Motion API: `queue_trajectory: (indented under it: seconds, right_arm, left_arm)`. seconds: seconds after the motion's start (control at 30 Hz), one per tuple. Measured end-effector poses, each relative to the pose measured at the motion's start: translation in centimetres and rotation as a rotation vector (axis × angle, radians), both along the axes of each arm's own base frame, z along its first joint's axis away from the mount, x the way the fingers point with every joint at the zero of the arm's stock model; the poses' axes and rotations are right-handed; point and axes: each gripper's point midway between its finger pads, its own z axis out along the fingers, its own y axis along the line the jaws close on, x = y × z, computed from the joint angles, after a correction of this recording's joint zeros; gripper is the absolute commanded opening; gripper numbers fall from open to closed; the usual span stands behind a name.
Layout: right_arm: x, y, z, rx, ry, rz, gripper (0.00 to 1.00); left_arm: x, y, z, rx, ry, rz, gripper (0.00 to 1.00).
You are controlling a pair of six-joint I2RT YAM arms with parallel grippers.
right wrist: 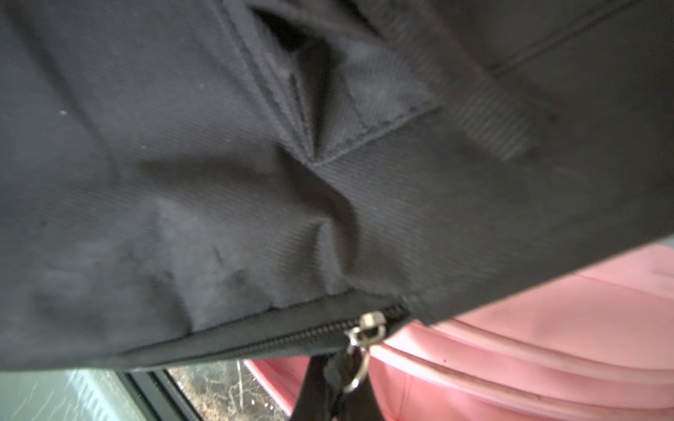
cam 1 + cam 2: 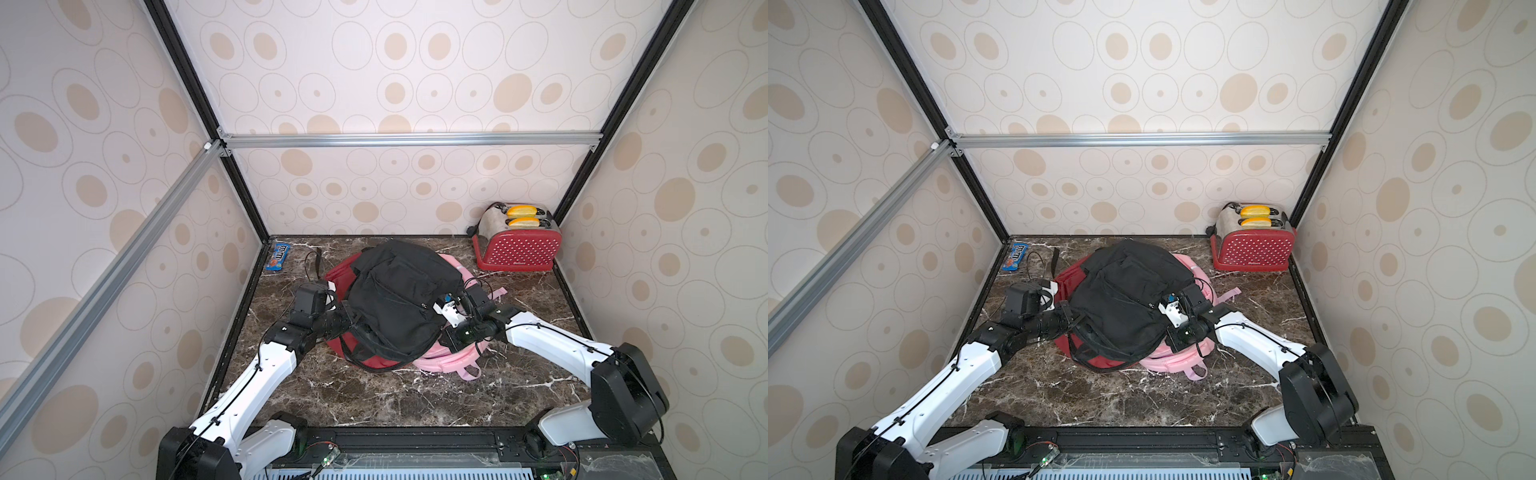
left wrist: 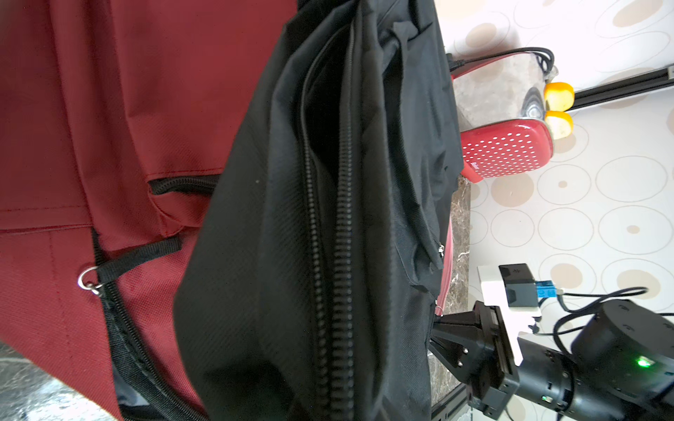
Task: Zip up the backpack
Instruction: Zip the zipper on the backpack.
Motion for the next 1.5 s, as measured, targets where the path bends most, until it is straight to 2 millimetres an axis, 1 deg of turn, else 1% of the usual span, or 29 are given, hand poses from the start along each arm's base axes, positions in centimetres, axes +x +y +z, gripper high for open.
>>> queue_trajectory:
  seconds: [0.17, 0.33, 0.53, 0.57, 0.63, 0.67, 0.7, 0.77, 0.83, 0.87, 0.93, 0.97, 1.0, 1.03, 1.07, 1.17, 1.23, 1.3, 1.4, 1.43, 1.5]
  right_arm:
    - [-0.6, 0.4, 0.7, -0.006, 0.031, 0.017, 0.00]
    - [-1.7, 0.3, 0.7, -0.002, 0.090, 0.016, 0.00]
    - [-2.7, -0.3, 0.4, -0.026, 0.133, 0.021, 0.00]
    - [-2.7, -0.4, 0.3, -0.034, 0.136, 0.019, 0.00]
    - [-2.8, -0.6, 0.2, -0.041, 0.139, 0.017, 0.00]
    - [-2.9, -0.6, 0.2, -0.042, 0.141, 0.017, 0.00]
    - [-2.9, -0.6, 0.2, -0.042, 0.143, 0.017, 0.00]
    - [-2.9, -0.5, 0.2, -0.038, 0.148, 0.016, 0.00]
    - [-3.0, -0.3, 0.0, -0.033, 0.160, 0.013, 0.00]
    - [-3.0, -0.2, -0.1, -0.030, 0.167, 0.010, 0.00]
    - [-2.9, 0.1, -0.2, -0.021, 0.177, 0.002, 0.00]
    - [-2.8, 0.2, -0.2, -0.015, 0.180, -0.003, 0.00]
    - [-2.8, 0.3, -0.2, -0.011, 0.181, -0.008, 0.00]
    - [-2.7, 0.4, -0.1, -0.004, 0.183, -0.015, 0.00]
    - [-2.6, 0.6, 0.0, 0.004, 0.183, -0.021, 0.00]
    - [-2.5, 0.8, 0.1, 0.017, 0.185, -0.031, 0.00]
    - [-2.5, 0.9, 0.2, 0.022, 0.189, -0.036, 0.00]
    - [-2.5, 0.9, 0.2, 0.024, 0.189, -0.038, 0.00]
    - [-2.5, 0.9, 0.2, 0.023, 0.189, -0.038, 0.00]
    - [-2.5, 0.9, 0.2, 0.022, 0.189, -0.038, 0.00]
    - [-2.5, 0.8, 0.2, 0.020, 0.191, -0.038, 0.00]
  left_arm:
    - [0.0, 0.3, -0.3, 0.017, 0.000, 0.009, 0.00]
    - [0.0, 0.6, -1.1, 0.037, 0.008, 0.014, 0.00]
    - [0.8, 0.7, -3.4, 0.076, 0.053, 0.025, 0.00]
    - [1.0, 0.8, -3.8, 0.083, 0.058, 0.027, 0.08]
    - [1.3, 0.8, -4.3, 0.094, 0.060, 0.029, 0.31]
    - [1.6, 0.8, -4.4, 0.102, 0.054, 0.030, 0.38]
    - [1.9, 0.8, -4.5, 0.107, 0.048, 0.032, 0.44]
    - [2.3, 0.8, -4.4, 0.106, 0.030, 0.035, 0.51]
    - [2.3, 0.8, -4.3, 0.099, 0.015, 0.036, 0.58]
    - [2.2, 0.8, -4.3, 0.095, 0.011, 0.035, 0.63]
    - [1.5, 1.0, -4.3, 0.087, 0.006, 0.039, 0.75]
    - [0.9, 1.1, -4.1, 0.082, 0.000, 0.042, 0.79]
    - [0.5, 1.3, -4.0, 0.076, -0.003, 0.047, 0.86]
    - [-0.2, 1.5, -3.6, 0.069, -0.010, 0.052, 0.89]
    - [-0.7, 1.7, -3.1, 0.060, -0.021, 0.057, 0.99]
    - [-2.0, 2.0, -1.8, 0.020, -0.056, 0.074, 0.99]
    - [-2.6, 2.0, -1.8, -0.005, -0.060, 0.083, 0.99]
    - [-3.0, 1.8, -2.6, -0.039, -0.049, 0.094, 0.99]
    - [-3.3, 1.5, -5.1, -0.079, 0.011, 0.111, 0.99]
    - [-3.4, 1.2, -5.8, -0.089, 0.037, 0.113, 0.99]
    - [-3.3, 0.5, -6.6, -0.108, 0.067, 0.110, 0.99]
